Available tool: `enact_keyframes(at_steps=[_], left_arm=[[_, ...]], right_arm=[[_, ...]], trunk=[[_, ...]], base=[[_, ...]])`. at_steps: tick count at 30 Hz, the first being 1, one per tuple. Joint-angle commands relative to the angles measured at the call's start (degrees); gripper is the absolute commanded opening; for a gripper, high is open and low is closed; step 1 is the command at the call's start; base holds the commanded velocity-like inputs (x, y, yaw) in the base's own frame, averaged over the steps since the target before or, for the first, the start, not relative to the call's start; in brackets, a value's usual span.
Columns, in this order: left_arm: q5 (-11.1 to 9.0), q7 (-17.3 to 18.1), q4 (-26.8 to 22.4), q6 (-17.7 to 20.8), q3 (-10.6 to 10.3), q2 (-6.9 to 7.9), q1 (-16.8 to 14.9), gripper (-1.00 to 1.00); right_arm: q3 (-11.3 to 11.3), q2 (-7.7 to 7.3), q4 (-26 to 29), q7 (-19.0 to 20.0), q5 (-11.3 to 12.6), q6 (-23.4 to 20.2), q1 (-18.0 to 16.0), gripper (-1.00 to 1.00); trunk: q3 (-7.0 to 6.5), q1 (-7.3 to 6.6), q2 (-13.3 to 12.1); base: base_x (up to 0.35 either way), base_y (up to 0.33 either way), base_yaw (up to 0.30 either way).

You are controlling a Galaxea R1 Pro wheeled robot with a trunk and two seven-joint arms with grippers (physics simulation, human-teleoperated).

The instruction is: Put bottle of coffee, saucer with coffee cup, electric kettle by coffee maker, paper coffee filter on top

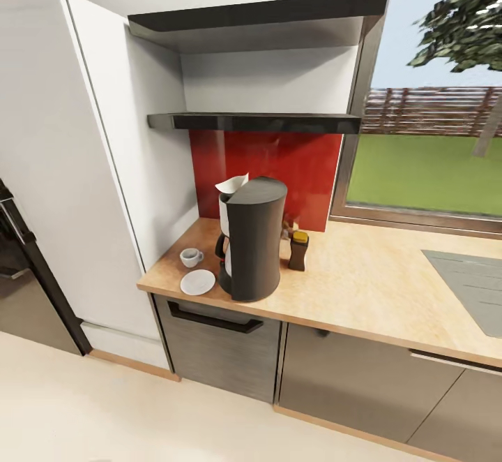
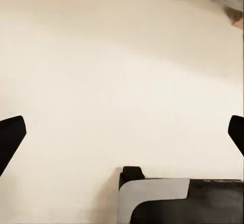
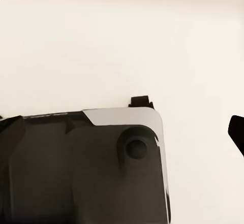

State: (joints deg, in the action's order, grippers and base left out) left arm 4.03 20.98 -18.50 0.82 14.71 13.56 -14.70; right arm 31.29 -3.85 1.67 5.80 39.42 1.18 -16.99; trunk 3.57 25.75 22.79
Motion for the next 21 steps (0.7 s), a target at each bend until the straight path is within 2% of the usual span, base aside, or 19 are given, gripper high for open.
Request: enact_keyframes(at_steps=[1, 2, 6, 10, 21], left_arm=[[2.13, -1.00, 3.08, -2.44, 0.56, 0.09, 0.07, 1.00], [4.55, -5.77, 8.23, -6.61, 0.54, 0.28, 0.67, 1.00], [6.11, -14.95, 12.19, -10.04, 0.36, -0.01, 3.75, 1.00], [6.22, -17.44, 13.19, -10.52, 0.43, -0.15, 5.12, 1.00], [6.17, -18.33, 14.60, -10.50, 0.49, -0.21, 6.92, 1.00]], right_arm=[[0.44, -0.01, -0.06, 0.26, 0.62, 0.20, -0.05, 1.00], [0.47, 0.02, -0.12, 0.37, 0.64, 0.27, -0.04, 1.00], [0.45, 0.75, -0.17, 0.43, 0.58, 0.31, -0.01, 1.00], [0.44, 1.00, -0.16, 0.36, 0.59, 0.28, 0.02, 1.00], [0.35, 1.11, -0.16, 0.25, 0.74, 0.14, 0.02, 1.00]], trunk=[[0.11, 0.04, 0.13], [0.11, 0.04, 0.13], [0.11, 0.04, 0.13], [0.11, 0.04, 0.13], [0.11, 0.04, 0.13]], base=[[0.000, 0.000, 0.000], [0.000, 0.000, 0.000], [0.000, 0.000, 0.000], [0.000, 0.000, 0.000], [0.000, 0.000, 0.000]])
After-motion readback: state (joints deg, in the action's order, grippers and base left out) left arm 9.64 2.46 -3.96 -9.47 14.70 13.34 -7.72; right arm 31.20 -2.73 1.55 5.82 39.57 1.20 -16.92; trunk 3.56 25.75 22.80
